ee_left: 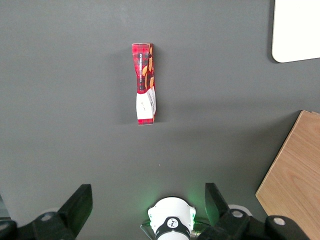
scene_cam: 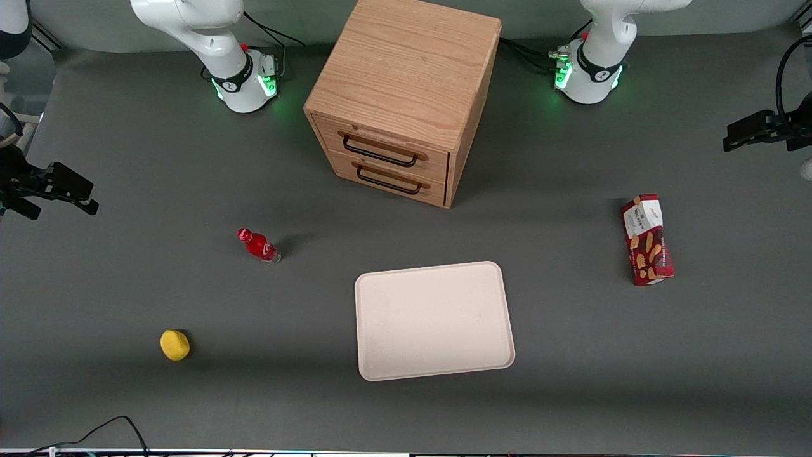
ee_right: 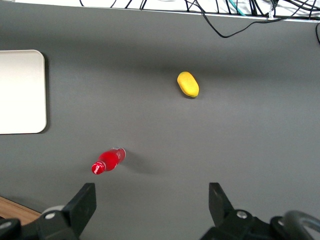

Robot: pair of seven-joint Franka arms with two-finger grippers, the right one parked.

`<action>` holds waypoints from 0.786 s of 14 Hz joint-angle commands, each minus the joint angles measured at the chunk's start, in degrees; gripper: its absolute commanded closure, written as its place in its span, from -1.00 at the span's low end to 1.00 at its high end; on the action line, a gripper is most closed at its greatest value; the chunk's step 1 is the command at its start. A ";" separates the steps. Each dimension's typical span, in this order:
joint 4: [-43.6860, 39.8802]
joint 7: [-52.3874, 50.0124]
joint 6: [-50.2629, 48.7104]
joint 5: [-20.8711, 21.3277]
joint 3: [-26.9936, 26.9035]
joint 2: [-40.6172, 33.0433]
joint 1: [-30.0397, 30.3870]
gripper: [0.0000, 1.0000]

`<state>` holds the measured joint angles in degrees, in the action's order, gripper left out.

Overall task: Place red cookie box on tray
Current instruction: 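Move the left gripper toward the red cookie box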

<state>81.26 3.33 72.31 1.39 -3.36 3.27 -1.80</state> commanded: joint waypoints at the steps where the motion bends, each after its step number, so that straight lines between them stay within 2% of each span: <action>1: -0.49 0.28 -1.30 0.10 -1.12 -0.19 -1.54 -1.00; 4: 0.82 0.19 -0.95 -0.42 -2.16 0.94 -1.01 -1.00; 6: 7.56 2.72 4.99 -0.69 -4.28 0.94 -0.92 -1.00; 9: 24.24 8.52 23.94 -0.43 -6.13 0.94 -0.74 -1.00; 11: 36.63 9.07 40.10 -0.43 -6.13 0.94 -0.57 -1.00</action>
<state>105.38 10.66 100.00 1.29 -9.16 6.72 -1.95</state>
